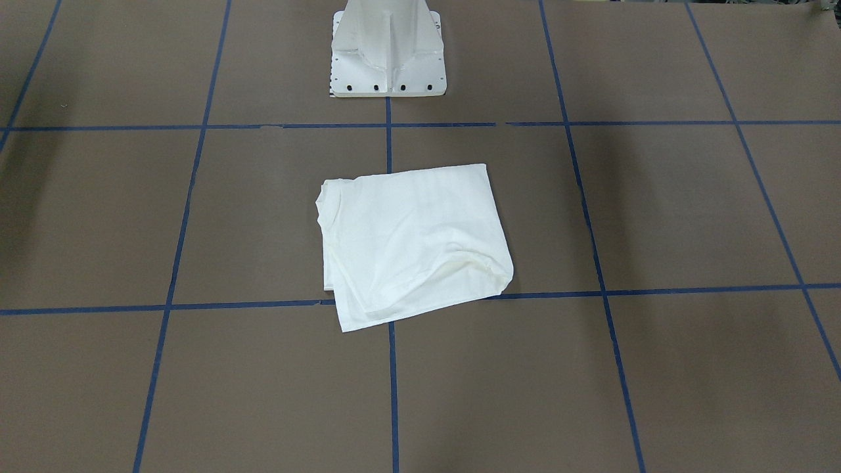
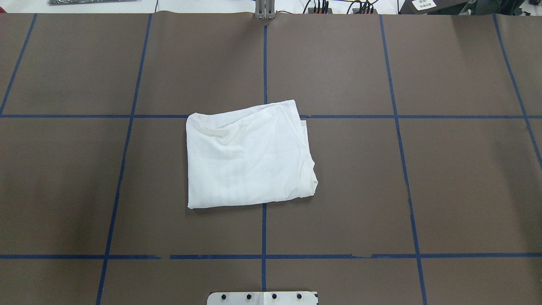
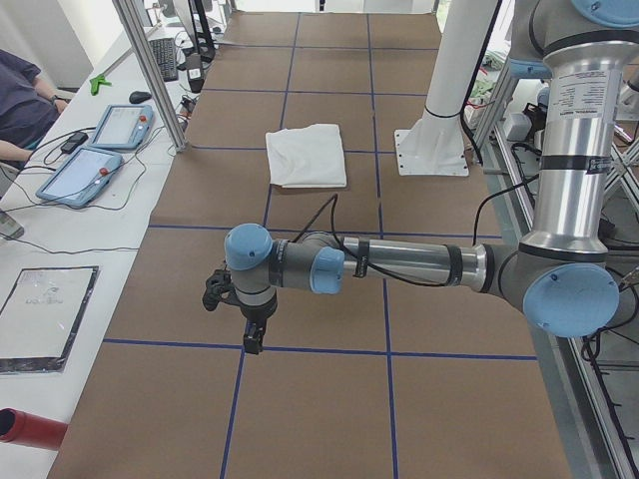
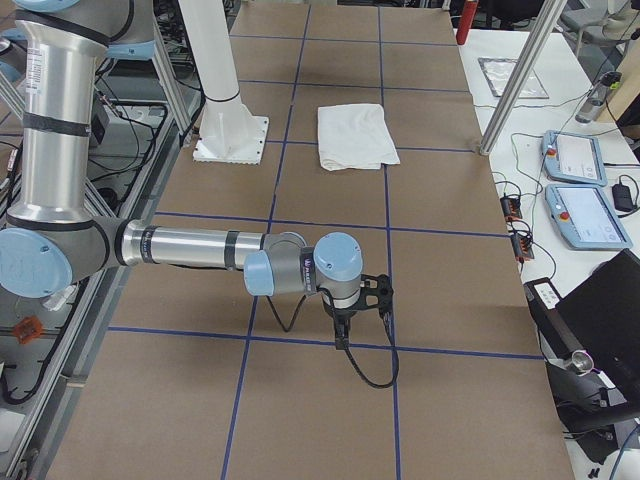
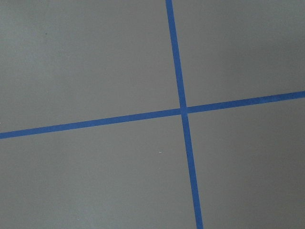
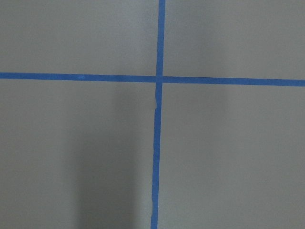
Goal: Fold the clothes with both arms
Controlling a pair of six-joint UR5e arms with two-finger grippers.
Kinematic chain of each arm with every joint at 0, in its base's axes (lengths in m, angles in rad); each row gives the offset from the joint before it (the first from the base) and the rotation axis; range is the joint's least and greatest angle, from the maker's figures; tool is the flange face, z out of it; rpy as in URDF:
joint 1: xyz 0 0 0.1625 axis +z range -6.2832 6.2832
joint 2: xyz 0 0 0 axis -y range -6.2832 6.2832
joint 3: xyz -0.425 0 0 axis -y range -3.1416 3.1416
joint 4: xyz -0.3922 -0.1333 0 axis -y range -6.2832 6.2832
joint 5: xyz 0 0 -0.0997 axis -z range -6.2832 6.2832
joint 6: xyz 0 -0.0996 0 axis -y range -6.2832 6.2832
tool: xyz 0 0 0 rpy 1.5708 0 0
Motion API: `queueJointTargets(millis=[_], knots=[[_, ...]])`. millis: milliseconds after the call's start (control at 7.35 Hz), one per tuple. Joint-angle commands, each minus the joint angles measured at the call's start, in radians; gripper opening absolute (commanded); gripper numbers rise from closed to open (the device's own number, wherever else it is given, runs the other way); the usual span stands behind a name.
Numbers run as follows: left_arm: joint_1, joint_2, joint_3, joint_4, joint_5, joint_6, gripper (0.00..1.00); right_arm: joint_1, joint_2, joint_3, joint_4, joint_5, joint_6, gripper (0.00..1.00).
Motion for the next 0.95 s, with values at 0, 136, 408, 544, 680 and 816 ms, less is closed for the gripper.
queueJointTargets(millis=[0,136,408,544,680,816], knots=[[0.000,-0.005,0.000,0.003,-0.001,-0.006,1.00,0.000,0.001,0.001,0.001,0.002,0.000,1.00],[0.000,-0.005,0.002,0.003,-0.004,-0.026,1.00,0.000,0.001,0.001,0.001,0.002,0.000,1.00],[0.000,-0.005,0.002,0.002,-0.060,-0.098,1.00,0.000,0.001,0.001,0.001,0.002,0.000,1.00],[0.000,-0.005,0.003,0.000,-0.095,-0.098,1.00,0.000,0.001,0.001,0.002,0.002,0.000,1.00],[0.000,-0.005,0.006,0.000,-0.097,-0.098,1.00,0.000,0.001,0.001,0.002,0.002,0.000,1.00],[0.000,-0.005,0.006,0.000,-0.097,-0.097,1.00,0.000,0.001,0.001,0.002,0.002,0.000,1.00]])
